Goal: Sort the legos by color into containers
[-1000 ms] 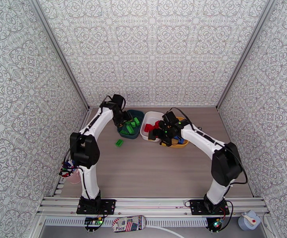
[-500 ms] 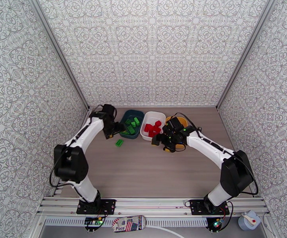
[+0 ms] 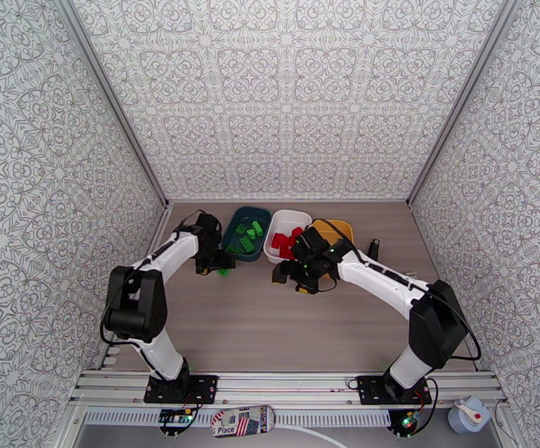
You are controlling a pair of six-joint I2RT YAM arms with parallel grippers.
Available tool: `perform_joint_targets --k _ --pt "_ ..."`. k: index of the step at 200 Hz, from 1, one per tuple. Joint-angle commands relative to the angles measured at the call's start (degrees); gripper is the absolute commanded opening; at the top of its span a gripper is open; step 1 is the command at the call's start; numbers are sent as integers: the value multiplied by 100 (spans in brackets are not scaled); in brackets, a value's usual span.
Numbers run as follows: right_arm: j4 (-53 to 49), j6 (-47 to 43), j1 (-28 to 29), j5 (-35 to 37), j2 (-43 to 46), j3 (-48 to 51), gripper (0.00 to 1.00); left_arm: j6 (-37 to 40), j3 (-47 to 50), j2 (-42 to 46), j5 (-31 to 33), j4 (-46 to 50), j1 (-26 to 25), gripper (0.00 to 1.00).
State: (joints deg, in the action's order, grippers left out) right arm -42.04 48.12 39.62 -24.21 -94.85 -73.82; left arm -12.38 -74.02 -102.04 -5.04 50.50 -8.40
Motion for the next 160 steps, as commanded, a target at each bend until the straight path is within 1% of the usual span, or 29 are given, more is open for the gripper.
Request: perform_joint_targets --k 1,48,60,81,110,160 --pt "-266 152 62 192 -19 -211 87 575 -73 -262 369 -203 -97 78" --pt "-448 282 99 323 -2 -324 86 878 -144 -655 399 -424 -118 73" --pt "-487 302 103 355 -15 -392 86 878 -188 -751 346 -449 -122 70" --pt "-523 336 124 383 -51 -461 86 846 -274 -935 442 -462 -186 62" --pt "-555 334 134 408 -111 -560 86 813 -341 -1092 527 -454 -222 57" --pt "-586 255 140 390 -196 -631 86 814 -301 -1002 715 -416 -317 47"
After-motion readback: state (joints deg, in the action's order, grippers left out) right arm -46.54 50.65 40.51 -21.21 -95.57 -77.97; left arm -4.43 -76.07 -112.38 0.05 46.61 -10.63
